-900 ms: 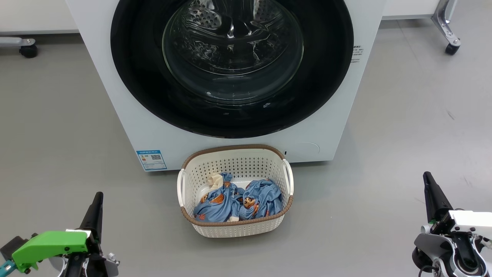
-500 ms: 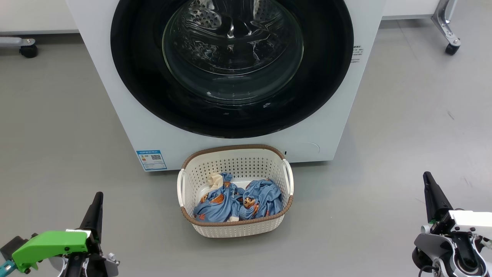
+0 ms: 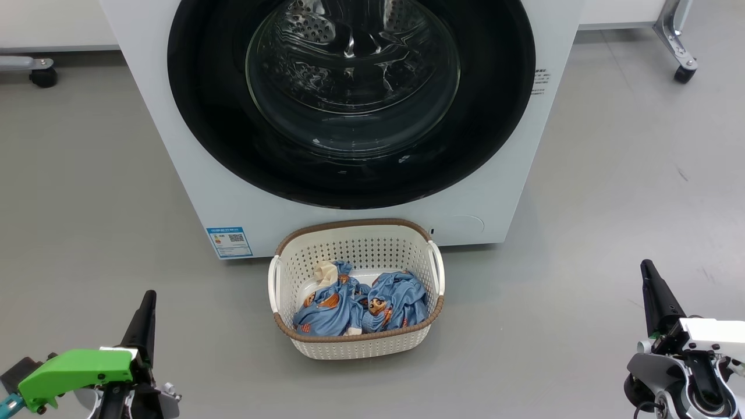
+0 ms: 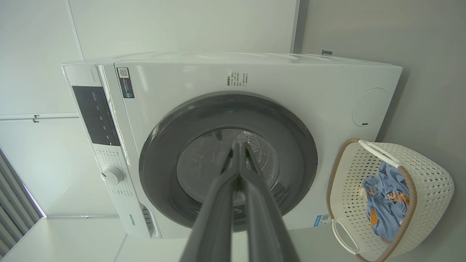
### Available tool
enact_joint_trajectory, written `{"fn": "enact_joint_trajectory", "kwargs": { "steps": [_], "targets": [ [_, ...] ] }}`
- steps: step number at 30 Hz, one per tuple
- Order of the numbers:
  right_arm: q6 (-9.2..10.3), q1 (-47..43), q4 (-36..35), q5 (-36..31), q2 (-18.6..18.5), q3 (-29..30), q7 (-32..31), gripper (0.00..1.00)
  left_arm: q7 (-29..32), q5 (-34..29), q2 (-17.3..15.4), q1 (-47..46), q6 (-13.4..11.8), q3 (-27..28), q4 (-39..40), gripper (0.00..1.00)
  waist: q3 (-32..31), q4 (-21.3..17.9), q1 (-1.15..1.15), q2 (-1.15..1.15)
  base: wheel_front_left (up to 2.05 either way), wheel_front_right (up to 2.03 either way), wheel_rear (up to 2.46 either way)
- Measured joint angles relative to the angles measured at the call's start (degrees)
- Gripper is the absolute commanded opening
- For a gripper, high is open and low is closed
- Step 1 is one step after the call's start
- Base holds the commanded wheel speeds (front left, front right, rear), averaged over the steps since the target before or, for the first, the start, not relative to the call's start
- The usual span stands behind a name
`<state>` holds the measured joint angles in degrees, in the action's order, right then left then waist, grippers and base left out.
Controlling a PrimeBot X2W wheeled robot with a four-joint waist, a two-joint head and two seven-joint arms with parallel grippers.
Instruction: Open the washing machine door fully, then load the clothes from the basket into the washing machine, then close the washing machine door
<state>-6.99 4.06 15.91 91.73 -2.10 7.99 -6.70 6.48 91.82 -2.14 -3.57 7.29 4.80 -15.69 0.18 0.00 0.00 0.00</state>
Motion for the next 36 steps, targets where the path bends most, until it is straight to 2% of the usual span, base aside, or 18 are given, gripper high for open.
{"fn": "enact_joint_trajectory", "kwargs": {
  "steps": [36],
  "targets": [
    [0.0, 0.0, 0.0, 0.0, 0.0, 0.0, 0.0, 0.0, 0.0, 0.0, 0.0, 0.0, 0.0, 0.0, 0.0, 0.0, 0.0, 0.0, 0.0, 0.0, 0.0, 0.0, 0.0]
  ]
}}
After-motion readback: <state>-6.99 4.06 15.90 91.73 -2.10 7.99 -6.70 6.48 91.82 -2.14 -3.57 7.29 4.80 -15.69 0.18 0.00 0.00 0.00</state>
